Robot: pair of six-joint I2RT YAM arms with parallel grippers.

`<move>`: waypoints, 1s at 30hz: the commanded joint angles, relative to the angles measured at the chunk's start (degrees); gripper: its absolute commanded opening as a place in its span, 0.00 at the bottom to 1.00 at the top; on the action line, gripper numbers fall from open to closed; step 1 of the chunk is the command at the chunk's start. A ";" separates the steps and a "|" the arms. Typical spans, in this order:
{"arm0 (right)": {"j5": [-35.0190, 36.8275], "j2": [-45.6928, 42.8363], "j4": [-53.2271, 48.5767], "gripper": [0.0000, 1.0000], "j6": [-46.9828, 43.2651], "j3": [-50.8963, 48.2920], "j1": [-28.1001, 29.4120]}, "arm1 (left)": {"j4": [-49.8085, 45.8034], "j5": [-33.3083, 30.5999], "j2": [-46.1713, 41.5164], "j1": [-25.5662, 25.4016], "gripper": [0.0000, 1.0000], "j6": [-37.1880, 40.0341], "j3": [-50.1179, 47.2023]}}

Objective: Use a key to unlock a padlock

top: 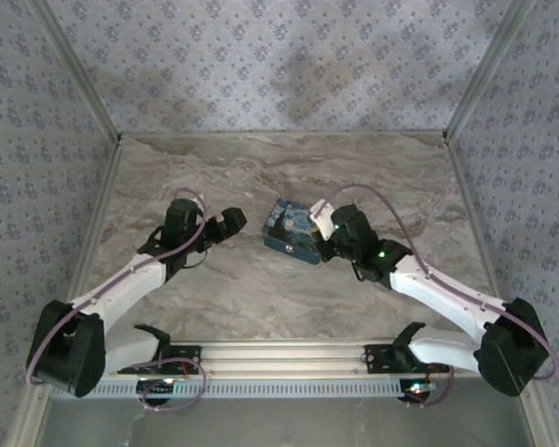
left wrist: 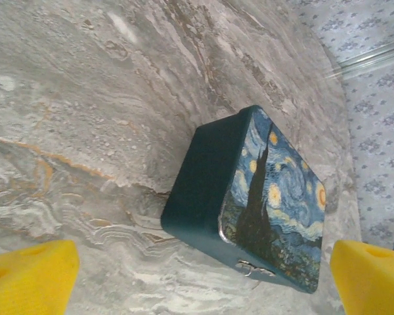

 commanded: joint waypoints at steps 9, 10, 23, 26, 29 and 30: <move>6.37 0.88 -6.51 0.00 13.55 0.04 -14.01 | -5.91 -3.20 -1.31 0.39 0.98 3.68 0.24; 6.59 2.07 -7.72 0.00 14.50 0.73 -15.18 | -6.07 -3.25 -1.27 0.35 0.98 3.75 0.32; 16.68 19.56 -18.32 0.00 20.55 9.99 -19.80 | -5.91 -2.75 -1.66 0.39 0.98 3.16 0.08; 17.80 22.84 -18.18 0.00 20.65 10.97 -19.47 | -5.99 -2.63 -1.76 0.35 0.98 3.16 0.14; 18.05 25.15 -18.24 0.00 21.17 11.30 -18.56 | -6.08 -2.63 -1.59 0.35 0.98 3.26 0.33; 17.97 25.71 -18.21 0.00 21.27 11.45 -18.22 | -6.16 -2.65 -1.55 0.35 0.98 3.33 0.42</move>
